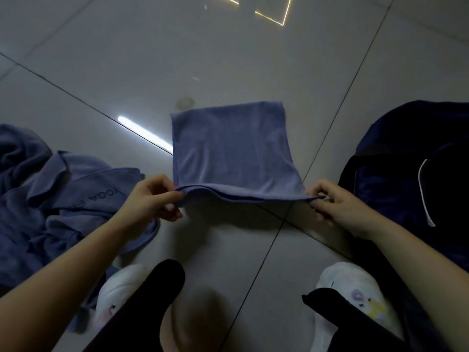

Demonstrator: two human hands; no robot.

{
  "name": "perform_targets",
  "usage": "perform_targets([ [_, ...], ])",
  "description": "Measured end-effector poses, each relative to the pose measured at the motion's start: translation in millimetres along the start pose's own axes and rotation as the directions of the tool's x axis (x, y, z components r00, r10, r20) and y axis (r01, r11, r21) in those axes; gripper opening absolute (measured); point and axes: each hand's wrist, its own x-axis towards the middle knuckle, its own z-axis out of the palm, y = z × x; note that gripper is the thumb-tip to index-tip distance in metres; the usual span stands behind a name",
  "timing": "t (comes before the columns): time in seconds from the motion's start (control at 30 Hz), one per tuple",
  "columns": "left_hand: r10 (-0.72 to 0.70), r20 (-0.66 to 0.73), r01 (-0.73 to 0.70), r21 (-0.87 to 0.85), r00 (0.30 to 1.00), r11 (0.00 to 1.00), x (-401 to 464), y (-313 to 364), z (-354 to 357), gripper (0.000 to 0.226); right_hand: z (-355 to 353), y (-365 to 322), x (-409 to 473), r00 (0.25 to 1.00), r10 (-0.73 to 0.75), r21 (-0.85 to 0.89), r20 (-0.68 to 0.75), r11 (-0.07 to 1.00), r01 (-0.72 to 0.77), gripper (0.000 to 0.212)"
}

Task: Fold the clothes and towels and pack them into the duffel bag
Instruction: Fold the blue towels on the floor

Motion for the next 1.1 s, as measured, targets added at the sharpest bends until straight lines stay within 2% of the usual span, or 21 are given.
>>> perform_targets([
  [0.07,-0.055,-0.041,0.048,-0.149,0.998,0.988,-5,1,0,0.013,-1,-5,1,0.993,0.090,0.169,0.081,0.980,-0.102,0.009],
  [0.17,-0.165,-0.067,0.147,-0.213,0.984,0.966,-5,-5,0,0.010,3,-5,10,0.977,0.197,0.269,0.087,0.939,-0.213,0.002],
  [0.23,-0.218,-0.044,0.204,-0.219,0.975,0.954,-6,-10,-1,0.022,7,-1,14,0.968,0.233,0.293,0.098,0.922,-0.252,0.016],
  [0.3,-0.205,-0.017,0.197,-0.206,0.979,0.958,-7,-16,-3,0.038,10,2,15,0.971,0.220,0.291,0.097,0.926,-0.239,0.032],
  [0.33,-0.181,-0.011,0.177,-0.158,0.983,0.972,-8,-19,-3,0.041,11,3,15,0.975,0.203,0.264,0.085,0.939,-0.219,0.038],
  [0.4,-0.121,-0.015,0.120,-0.057,0.993,0.991,-9,-20,-3,0.033,14,4,16,0.986,0.159,0.143,0.046,0.976,-0.164,0.038],
  [0.5,-0.024,-0.036,0.026,0.071,0.999,0.997,-6,-22,-4,0.014,16,7,20,0.997,0.078,-0.015,-0.017,0.997,-0.078,0.020],
  [0.6,0.036,0.003,-0.036,0.269,0.999,0.962,-2,-24,-10,0.018,15,10,21,0.997,0.024,-0.070,-0.072,0.997,-0.029,0.011],
  [0.63,0.055,0.007,-0.055,0.287,0.998,0.956,-1,-24,-10,0.016,14,10,21,0.996,0.012,-0.075,-0.089,0.997,-0.019,0.009],
  [0.7,0.081,-0.016,-0.076,0.217,0.997,0.973,-3,-25,-9,0.008,12,12,21,0.994,-0.003,-0.107,-0.106,0.994,-0.009,0.008],
  [0.8,0.077,-0.037,-0.073,0.109,0.996,0.991,-10,-27,-9,0.019,10,15,19,0.992,-0.022,-0.207,-0.126,0.978,-0.004,0.010],
  [0.83,0.074,-0.030,-0.071,0.093,0.997,0.993,-11,-28,-10,0.016,10,15,18,0.991,-0.031,-0.219,-0.132,0.976,0.002,0.011],
  [0.9,0.082,-0.027,-0.080,0.072,0.996,0.994,-14,-28,-11,0.006,10,15,17,0.987,-0.062,-0.229,-0.145,0.973,0.027,0.012],
  [1.1,0.142,-0.132,-0.130,0.095,0.981,0.987,-12,-36,-7,0.013,8,10,15,0.982,-0.079,-0.254,-0.170,0.967,0.034,0.006],
])
